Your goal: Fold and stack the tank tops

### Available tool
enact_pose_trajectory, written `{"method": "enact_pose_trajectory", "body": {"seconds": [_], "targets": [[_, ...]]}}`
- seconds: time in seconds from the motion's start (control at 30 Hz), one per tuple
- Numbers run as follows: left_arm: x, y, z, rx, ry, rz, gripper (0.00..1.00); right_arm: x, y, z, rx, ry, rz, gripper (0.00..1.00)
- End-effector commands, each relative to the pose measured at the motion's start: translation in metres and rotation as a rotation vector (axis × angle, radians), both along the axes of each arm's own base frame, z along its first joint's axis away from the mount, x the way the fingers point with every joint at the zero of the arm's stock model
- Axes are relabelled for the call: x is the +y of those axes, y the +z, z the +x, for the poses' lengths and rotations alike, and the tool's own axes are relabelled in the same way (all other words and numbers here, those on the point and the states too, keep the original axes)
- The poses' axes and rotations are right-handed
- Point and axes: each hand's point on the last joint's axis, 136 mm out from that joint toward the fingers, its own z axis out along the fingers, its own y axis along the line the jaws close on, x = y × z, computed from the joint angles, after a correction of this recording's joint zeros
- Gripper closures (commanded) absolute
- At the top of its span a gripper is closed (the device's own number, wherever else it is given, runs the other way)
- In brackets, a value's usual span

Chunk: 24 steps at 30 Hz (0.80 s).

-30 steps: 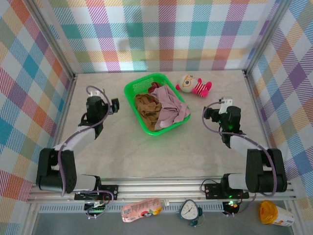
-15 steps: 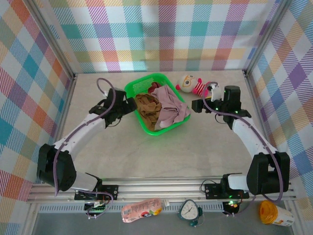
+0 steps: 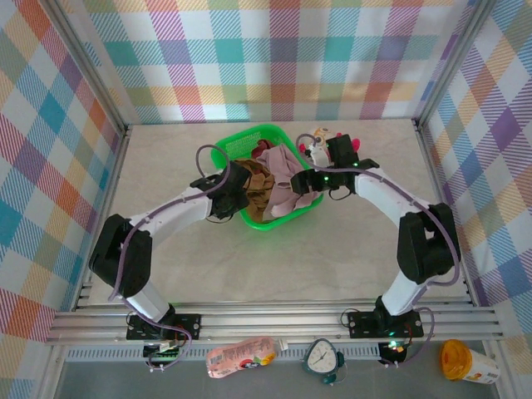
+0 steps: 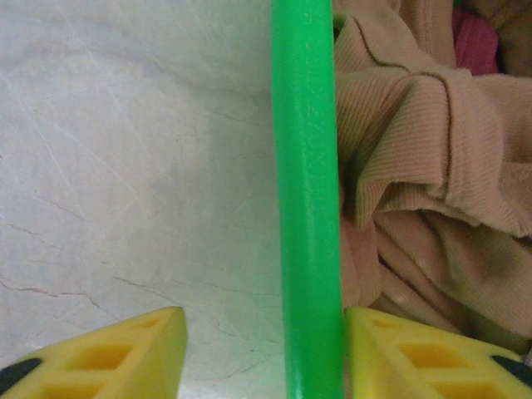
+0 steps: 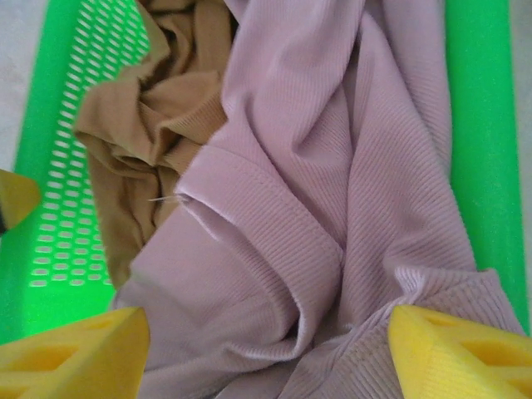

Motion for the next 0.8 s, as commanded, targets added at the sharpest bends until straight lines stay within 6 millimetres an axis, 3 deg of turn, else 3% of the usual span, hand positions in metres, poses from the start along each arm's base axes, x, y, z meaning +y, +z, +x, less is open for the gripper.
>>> {"method": "enact_pose_trajectory", "body": {"seconds": [0.0,0.23,0.33,0.47,0.63,0.77], "targets": [[0.003,-0.001,0.003,0.006,0.039,0.027,0.56,0.001,-0.010,0.000,0.032,-0.024,-0.068,0.27],[0.004,-0.006,0.004,0.031,0.045,0.049,0.80,0.014,-0.038,0.003,0.080,-0.014,-0.130,0.37],[0.008,-0.007,0.001,0.042,0.048,0.068,0.88,0.025,-0.042,0.005,0.083,-0.004,-0.135,0.51],[0.010,-0.005,0.001,0.041,0.052,0.080,0.90,0.035,-0.042,0.006,0.086,0.012,-0.138,0.68],[0.016,-0.003,0.001,0.039,0.055,0.108,0.93,0.041,-0.011,0.008,0.024,0.010,-0.090,0.94],[0.029,-0.006,0.004,0.049,0.049,0.159,0.96,0.044,0.047,0.008,-0.088,0.011,-0.003,1.00]]}}
